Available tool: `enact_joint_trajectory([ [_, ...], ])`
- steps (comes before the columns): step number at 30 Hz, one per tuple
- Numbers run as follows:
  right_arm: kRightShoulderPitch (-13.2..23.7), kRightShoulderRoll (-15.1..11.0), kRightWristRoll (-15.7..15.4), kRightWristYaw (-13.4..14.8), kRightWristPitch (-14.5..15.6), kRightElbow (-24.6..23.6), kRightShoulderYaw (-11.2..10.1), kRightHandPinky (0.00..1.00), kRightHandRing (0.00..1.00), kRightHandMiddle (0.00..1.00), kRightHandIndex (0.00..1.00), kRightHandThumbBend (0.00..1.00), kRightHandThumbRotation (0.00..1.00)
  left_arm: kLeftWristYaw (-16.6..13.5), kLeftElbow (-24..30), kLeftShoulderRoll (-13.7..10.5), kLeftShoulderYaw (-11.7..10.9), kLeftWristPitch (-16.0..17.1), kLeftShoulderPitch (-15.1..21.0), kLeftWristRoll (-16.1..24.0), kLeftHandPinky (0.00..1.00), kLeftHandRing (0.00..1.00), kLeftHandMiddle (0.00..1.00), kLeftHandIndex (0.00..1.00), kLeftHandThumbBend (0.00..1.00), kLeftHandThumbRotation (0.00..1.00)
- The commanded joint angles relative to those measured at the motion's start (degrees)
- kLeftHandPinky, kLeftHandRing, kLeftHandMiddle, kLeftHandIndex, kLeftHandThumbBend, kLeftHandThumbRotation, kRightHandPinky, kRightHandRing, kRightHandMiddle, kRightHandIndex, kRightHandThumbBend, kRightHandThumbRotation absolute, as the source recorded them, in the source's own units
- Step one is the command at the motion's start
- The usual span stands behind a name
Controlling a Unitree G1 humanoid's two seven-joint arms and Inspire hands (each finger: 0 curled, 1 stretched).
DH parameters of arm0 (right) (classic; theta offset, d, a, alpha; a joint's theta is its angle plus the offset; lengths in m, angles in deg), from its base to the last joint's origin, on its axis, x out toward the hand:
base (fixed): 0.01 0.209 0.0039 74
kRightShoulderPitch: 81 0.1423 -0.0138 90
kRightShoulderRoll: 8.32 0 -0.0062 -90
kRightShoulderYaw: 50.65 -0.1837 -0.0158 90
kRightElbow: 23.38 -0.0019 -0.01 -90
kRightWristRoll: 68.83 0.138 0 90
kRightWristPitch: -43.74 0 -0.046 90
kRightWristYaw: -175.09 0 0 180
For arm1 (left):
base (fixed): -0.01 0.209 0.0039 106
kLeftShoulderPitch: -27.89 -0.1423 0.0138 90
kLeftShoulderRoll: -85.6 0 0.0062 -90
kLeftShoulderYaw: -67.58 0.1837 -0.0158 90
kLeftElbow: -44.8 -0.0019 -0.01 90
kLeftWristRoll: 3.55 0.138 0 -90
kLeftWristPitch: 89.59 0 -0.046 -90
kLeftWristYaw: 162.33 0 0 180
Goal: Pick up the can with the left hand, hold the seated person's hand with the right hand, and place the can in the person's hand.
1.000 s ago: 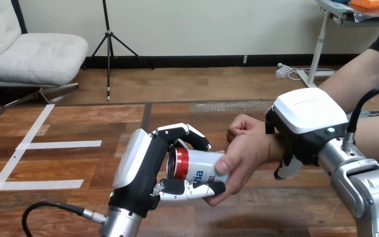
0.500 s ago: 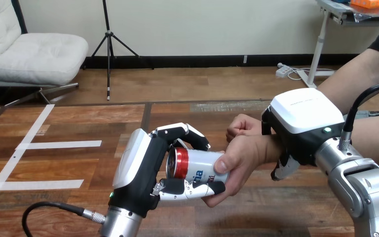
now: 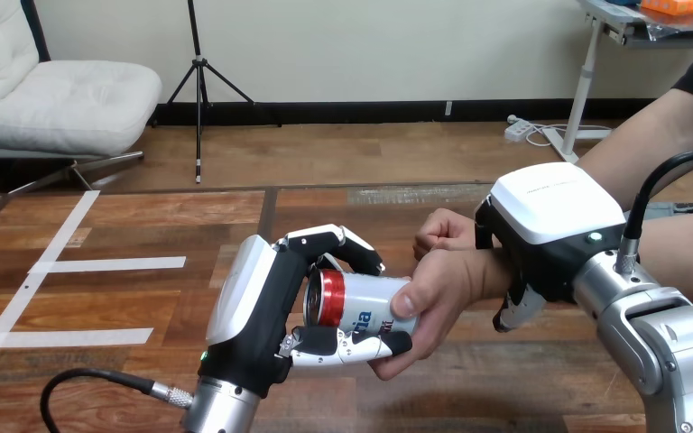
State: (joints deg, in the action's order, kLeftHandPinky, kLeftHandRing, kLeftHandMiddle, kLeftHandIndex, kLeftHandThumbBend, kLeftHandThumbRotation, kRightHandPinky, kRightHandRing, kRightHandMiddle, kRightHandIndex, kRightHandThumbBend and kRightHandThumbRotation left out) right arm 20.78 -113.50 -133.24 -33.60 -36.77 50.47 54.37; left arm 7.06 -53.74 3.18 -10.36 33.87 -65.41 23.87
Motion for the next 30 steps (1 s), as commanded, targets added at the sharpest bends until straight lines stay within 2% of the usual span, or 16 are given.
enact_joint_trajectory([
  [1,4.42,2.7,1.08,0.09,-1.66,-3.65,1.75,0.29,0.35,0.43,0.5,0.9,0.0,0.41,1.39,1.22,0.94,0.07,3.14,-0.62,0.3,0.36,0.42,0.44,0.71,0.0],
  [7,4.3,2.7,1.26,0.78,-2.03,-3.39,1.69,0.29,0.35,0.43,0.5,0.91,0.0,0.58,1.58,1.3,1.02,-0.21,2.98,-0.7,0.3,0.36,0.42,0.44,0.71,0.0],
  [17,4.28,2.84,1.4,0.23,-1.9,-3.4,1.63,0.29,0.34,0.43,0.5,0.91,0.0,0.55,1.47,1.17,1.15,-0.06,2.97,-0.41,0.29,0.35,0.42,0.44,0.71,0.0],
  [23,4.34,2.73,0.45,-0.49,-1.56,-3.55,1.91,0.29,0.34,0.43,0.51,0.91,0.0,0.57,1.39,1.04,1.18,0.02,3.07,-0.23,0.29,0.35,0.41,0.44,0.71,0.0],
  [30,3.91,2.63,-0.93,-0.13,-1.73,-3.65,1.98,0.29,0.35,0.44,0.52,0.94,0.0,1.54,2.17,0.83,1.27,-1.52,3.05,0.08,0.28,0.35,0.41,0.44,0.71,0.0],
])
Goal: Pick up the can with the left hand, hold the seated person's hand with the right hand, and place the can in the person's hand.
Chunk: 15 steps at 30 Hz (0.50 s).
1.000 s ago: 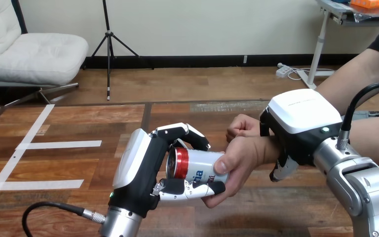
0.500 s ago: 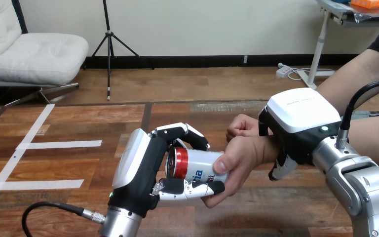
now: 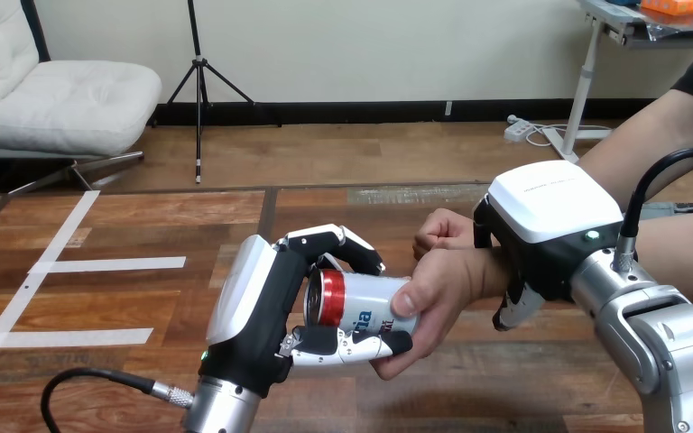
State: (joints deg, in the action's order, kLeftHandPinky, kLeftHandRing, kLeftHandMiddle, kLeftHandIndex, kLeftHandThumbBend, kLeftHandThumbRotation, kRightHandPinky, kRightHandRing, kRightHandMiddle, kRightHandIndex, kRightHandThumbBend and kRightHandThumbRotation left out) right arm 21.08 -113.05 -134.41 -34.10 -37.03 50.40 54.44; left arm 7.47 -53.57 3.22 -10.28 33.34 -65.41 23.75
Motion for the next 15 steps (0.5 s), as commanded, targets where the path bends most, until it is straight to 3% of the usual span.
enact_joint_trajectory([
  [1,3.56,2.22,0.15,0.33,-1.45,-3.57,1.9,0.3,0.36,0.45,0.53,0.94,0.0,1.27,2.15,0.7,1.21,-1.27,3.05,0.34,0.28,0.35,0.42,0.44,0.71,0.0],
  [6,3.36,2.26,0.08,-0.24,-1.32,-3.82,1.75,0.36,0.44,0.51,0.59,0.95,0.0,2.03,3.52,0.17,1.53,-3.7,2.78,2.41,0.29,0.35,0.43,0.46,0.72,0.0],
  [9,3.29,2.22,0.37,-0.81,-1.29,-4.09,1.56,0.42,0.5,0.57,0.63,0.95,0.0,3.23,5.29,-0.57,2.01,-6.62,2.42,4.9,0.32,0.41,0.53,0.54,0.74,0.0],
  [10,3.26,2.18,0.5,-0.94,-1.35,-4.2,1.49,0.46,0.54,0.61,0.66,0.95,0.0,3.63,5.74,-0.88,2.2,-7.31,2.37,5.63,0.37,0.5,0.66,0.63,0.77,0.0],
  [15,3.17,1.86,0.48,-1.49,-1.61,-4.5,1.32,0.53,0.61,0.67,0.69,0.95,0.0,4.49,6.9,-2.07,2.88,-9.15,2.54,9.0,0.49,0.7,0.87,0.8,0.83,0.0],
])
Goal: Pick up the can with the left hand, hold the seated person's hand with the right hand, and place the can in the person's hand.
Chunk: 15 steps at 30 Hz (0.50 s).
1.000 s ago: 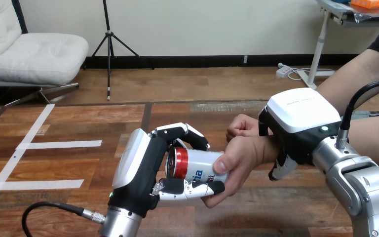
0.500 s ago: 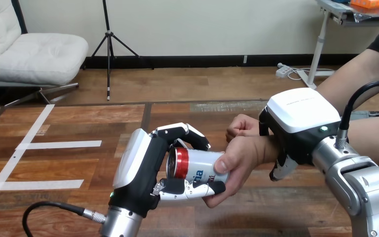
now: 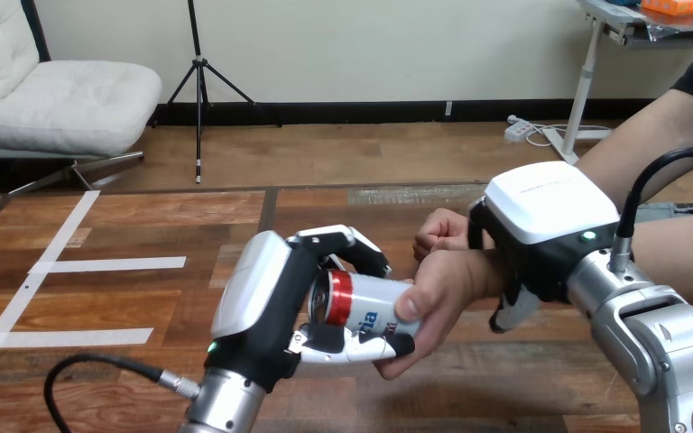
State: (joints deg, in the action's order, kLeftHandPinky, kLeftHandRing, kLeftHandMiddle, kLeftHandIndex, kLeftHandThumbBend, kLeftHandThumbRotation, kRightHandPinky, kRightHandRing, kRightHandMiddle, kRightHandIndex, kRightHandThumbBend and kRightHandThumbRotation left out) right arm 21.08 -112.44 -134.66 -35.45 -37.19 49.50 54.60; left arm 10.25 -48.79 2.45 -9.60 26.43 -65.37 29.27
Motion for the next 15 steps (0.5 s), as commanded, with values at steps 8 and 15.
enact_joint_trajectory([
  [8,3.21,0.89,0.27,-1.12,-2.15,-3.67,1.0,0.63,0.69,0.74,0.72,0.96,0.0,2.32,2.61,-1.34,2.53,-2.73,2.48,3.91,0.66,0.95,0.98,0.97,0.91,0.01],
  [15,3.51,-0.19,-1.49,-1.6,-3.64,-3.49,1.43,0.69,0.73,0.76,0.74,0.95,0.0,0.44,1.71,-1.48,2.9,-1.84,2.77,4.84,0.7,0.99,1.0,1.0,0.93,0.02],
])
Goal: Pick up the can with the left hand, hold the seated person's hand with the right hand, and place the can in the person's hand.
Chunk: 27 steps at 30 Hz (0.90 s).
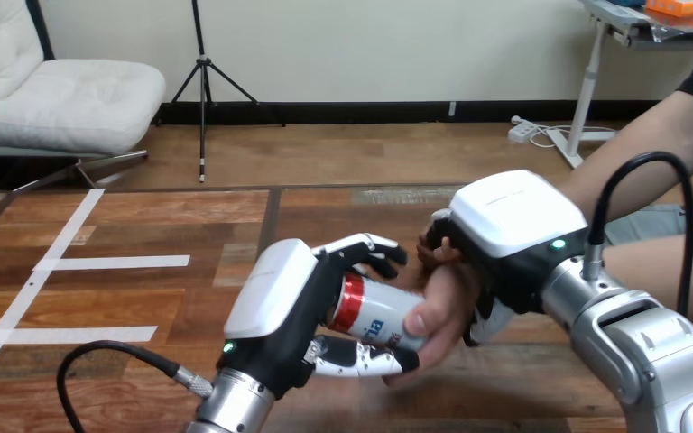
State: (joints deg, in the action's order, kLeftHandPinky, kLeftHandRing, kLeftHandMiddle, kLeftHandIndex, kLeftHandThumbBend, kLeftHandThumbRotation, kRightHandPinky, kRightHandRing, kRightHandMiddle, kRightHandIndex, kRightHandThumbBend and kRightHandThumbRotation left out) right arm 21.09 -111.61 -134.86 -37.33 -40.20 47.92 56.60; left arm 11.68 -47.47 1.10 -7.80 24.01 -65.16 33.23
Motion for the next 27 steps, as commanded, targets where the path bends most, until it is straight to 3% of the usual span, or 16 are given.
enact_joint_trajectory([
  [1,3.49,-1.04,-1.37,0.46,-0.81,-1.84,-0.58,0.69,0.73,0.76,0.74,0.95,0.0,-1.13,0.35,-0.15,1.16,0.57,2.58,0.9,0.7,0.99,1.0,1.0,0.93,0.02],
  [15,3.45,-1.18,-2.53,1.54,-3.03,-1.55,-0.55,0.72,0.76,0.79,0.76,0.98,0.0,-3.25,-0.47,-0.1,1.4,0.66,2.69,1.13,0.71,1.0,1.0,1.0,0.91,0.05],
  [27,3.1,-0.93,-2.39,1.88,-4.02,-2.04,-0.87,0.73,0.78,0.8,0.77,0.97,0.0,-4.68,-0.23,-0.5,1.53,0.21,2.59,2.34,0.83,1.0,1.0,1.0,0.9,0.11],
])
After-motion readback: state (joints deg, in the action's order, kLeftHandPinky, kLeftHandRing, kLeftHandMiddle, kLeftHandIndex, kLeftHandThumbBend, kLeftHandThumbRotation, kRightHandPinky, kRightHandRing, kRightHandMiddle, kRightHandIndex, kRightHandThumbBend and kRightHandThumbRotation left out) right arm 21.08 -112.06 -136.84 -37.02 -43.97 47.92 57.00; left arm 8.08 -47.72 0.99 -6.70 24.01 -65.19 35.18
